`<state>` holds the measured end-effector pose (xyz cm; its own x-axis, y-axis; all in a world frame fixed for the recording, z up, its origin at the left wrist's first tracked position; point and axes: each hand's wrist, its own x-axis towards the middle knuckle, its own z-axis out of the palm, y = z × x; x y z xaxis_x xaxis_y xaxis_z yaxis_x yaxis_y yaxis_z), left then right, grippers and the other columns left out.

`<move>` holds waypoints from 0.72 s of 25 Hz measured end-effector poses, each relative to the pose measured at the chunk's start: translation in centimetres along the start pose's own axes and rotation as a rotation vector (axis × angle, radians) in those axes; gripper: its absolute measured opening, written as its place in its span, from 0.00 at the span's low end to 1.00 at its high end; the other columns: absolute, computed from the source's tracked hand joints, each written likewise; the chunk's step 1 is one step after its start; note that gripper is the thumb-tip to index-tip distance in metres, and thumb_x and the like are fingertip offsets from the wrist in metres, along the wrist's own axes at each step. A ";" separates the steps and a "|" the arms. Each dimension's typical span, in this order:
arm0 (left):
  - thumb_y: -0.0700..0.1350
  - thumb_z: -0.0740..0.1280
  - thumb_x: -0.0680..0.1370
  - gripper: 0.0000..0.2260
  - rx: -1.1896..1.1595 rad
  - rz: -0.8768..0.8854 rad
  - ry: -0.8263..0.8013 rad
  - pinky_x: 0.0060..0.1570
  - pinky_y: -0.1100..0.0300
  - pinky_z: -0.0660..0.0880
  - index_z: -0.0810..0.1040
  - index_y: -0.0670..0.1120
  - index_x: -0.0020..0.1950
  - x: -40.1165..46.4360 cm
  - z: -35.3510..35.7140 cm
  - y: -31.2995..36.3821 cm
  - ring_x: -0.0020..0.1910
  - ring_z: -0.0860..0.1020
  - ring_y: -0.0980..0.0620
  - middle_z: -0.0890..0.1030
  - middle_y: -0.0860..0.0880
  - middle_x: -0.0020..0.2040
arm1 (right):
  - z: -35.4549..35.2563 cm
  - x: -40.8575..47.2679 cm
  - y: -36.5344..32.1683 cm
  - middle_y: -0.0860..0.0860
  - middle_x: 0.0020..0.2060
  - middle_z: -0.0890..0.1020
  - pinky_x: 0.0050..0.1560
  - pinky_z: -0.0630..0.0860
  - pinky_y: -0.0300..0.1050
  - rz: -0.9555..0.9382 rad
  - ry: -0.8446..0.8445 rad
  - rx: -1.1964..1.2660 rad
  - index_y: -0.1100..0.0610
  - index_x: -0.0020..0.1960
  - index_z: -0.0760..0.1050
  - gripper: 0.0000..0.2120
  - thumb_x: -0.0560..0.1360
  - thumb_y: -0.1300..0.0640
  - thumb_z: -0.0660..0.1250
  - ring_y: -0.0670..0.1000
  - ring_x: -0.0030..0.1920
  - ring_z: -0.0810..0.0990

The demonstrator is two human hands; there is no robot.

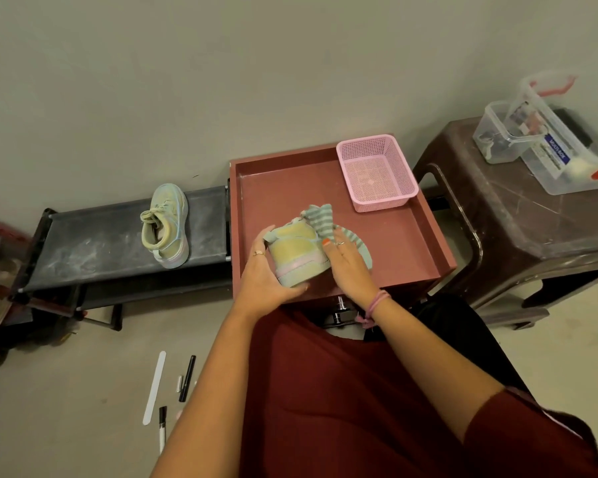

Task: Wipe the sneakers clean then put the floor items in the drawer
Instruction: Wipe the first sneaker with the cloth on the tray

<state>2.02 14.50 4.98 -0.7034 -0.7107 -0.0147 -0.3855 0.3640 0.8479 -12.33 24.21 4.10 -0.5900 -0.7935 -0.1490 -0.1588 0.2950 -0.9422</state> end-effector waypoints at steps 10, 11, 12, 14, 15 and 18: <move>0.38 0.80 0.58 0.46 0.007 0.059 0.012 0.57 0.78 0.63 0.61 0.54 0.70 0.2 1.2 0.0 0.61 0.69 0.63 0.68 0.54 0.64 | -0.9 2.7 1.2 0.50 0.73 0.65 0.75 0.42 0.51 0.099 0.060 -0.110 0.56 0.70 0.68 0.22 0.80 0.50 0.50 0.49 0.76 0.54; 0.38 0.79 0.58 0.46 -0.009 0.055 0.024 0.58 0.77 0.64 0.60 0.54 0.70 0.2 1.5 0.1 0.62 0.70 0.62 0.67 0.54 0.64 | -0.3 2.2 0.6 0.49 0.73 0.64 0.75 0.40 0.49 0.072 0.057 -0.083 0.55 0.71 0.67 0.22 0.80 0.51 0.50 0.48 0.76 0.53; 0.38 0.79 0.58 0.45 -0.026 0.043 0.039 0.59 0.75 0.65 0.60 0.54 0.70 0.2 1.7 0.0 0.63 0.70 0.60 0.67 0.54 0.64 | 0.5 1.0 -0.2 0.46 0.73 0.62 0.75 0.40 0.47 0.016 0.032 -0.042 0.52 0.73 0.64 0.21 0.81 0.53 0.51 0.45 0.76 0.52; 0.43 0.79 0.58 0.45 -0.085 -0.003 0.063 0.64 0.68 0.67 0.61 0.51 0.70 0.2 2.4 -0.1 0.65 0.70 0.58 0.68 0.52 0.66 | 2.2 -2.5 -1.3 0.38 0.73 0.56 0.75 0.38 0.43 -0.151 -0.066 -0.036 0.47 0.75 0.55 0.22 0.82 0.55 0.51 0.38 0.75 0.48; 0.44 0.79 0.58 0.45 -0.114 -0.024 0.081 0.65 0.65 0.68 0.61 0.49 0.71 0.1 2.8 -0.1 0.65 0.70 0.58 0.69 0.52 0.66 | 2.7 -4.0 -1.0 0.37 0.73 0.55 0.75 0.38 0.42 -0.236 -0.105 -0.084 0.46 0.75 0.53 0.22 0.82 0.54 0.51 0.36 0.74 0.46; 0.38 0.80 0.58 0.45 -0.147 -0.045 0.162 0.60 0.74 0.66 0.62 0.45 0.71 -0.3 4.0 0.0 0.63 0.70 0.59 0.69 0.48 0.65 | 1.0 -2.0 2.0 0.41 0.75 0.58 0.76 0.40 0.46 -0.278 -0.064 -0.200 0.47 0.76 0.55 0.23 0.81 0.53 0.50 0.39 0.75 0.48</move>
<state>-0.12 17.13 2.84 -0.5779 -0.8158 0.0214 -0.3146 0.2469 0.9165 -10.66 25.83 2.25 -0.4524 -0.8881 0.0810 -0.4623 0.1559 -0.8729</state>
